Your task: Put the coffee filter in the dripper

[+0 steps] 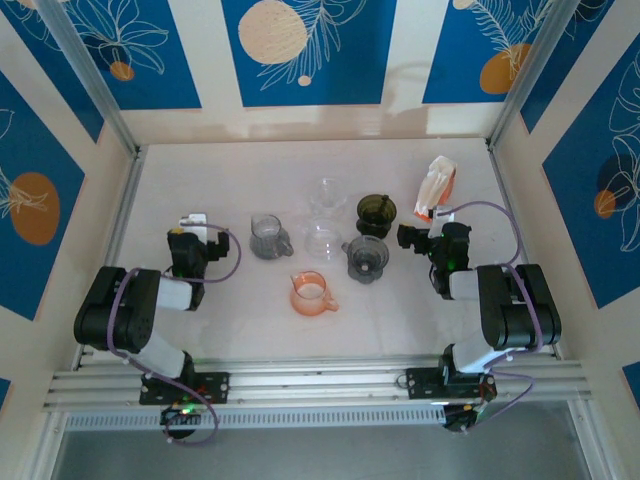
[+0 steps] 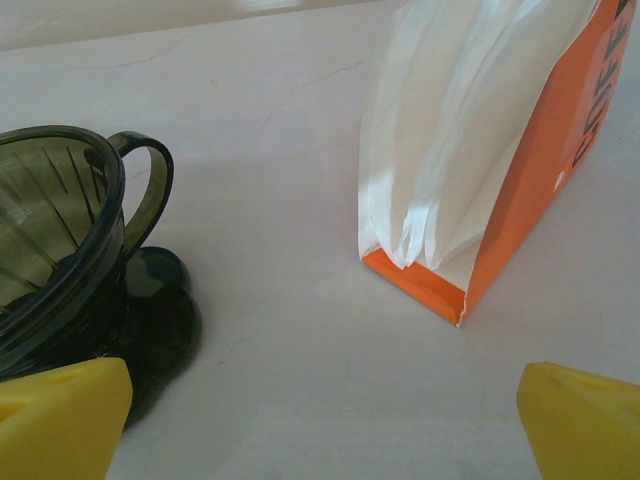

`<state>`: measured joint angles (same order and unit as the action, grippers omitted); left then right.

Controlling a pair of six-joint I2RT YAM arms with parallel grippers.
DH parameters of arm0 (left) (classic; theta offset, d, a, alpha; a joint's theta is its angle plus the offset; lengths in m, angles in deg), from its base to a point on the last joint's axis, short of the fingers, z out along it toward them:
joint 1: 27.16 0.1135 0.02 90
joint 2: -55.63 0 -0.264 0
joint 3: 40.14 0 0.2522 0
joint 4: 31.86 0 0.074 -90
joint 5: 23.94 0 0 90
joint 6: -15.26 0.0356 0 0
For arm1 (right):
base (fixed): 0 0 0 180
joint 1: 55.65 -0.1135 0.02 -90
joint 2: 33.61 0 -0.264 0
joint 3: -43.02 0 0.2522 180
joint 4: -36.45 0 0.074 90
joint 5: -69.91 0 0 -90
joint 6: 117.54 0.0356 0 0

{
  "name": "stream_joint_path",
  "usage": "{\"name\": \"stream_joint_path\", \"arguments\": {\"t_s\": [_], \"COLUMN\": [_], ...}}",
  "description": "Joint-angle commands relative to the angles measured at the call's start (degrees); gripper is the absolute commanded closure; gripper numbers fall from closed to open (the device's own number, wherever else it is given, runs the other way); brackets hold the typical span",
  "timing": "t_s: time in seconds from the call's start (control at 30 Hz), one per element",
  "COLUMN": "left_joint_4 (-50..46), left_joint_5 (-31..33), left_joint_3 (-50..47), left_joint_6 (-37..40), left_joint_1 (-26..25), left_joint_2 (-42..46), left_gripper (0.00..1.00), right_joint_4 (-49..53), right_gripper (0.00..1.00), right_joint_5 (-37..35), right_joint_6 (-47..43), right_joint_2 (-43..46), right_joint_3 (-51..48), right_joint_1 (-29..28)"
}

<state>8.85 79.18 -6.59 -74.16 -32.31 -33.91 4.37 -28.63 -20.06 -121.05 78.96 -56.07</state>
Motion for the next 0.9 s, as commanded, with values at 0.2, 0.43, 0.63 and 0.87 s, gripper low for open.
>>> {"name": "stream_joint_path", "arguments": {"t_s": [0.2, 0.43, 0.63, 0.87], "left_joint_4": [1.8, 1.9, -8.0, -20.7], "left_joint_5": [0.4, 0.5, 4.2, 8.0], "left_joint_3": [0.4, 0.3, 2.2, 6.5], "left_joint_6": [0.3, 0.5, -0.5, -3.4], "left_joint_1": [-0.2, -0.2, -0.4, -0.4], "left_joint_2": [-0.1, 0.0, 7.8, 15.8], "left_gripper": [0.00, 0.00, 0.00, 0.00], "right_joint_4": [-0.9, -0.9, 14.7, 23.1], "right_gripper": [0.01, 0.01, 0.01, 0.01], "right_joint_5": [0.2, 2.1, -3.1, -6.8], "right_joint_6": [-1.2, -0.7, 1.4, 2.1], "right_joint_2": [0.3, 0.4, 5.4, 9.5], "right_joint_3": [1.3, 1.3, 7.5, 10.1], "right_joint_1": [-0.2, 0.8, 0.3, -2.0]}}
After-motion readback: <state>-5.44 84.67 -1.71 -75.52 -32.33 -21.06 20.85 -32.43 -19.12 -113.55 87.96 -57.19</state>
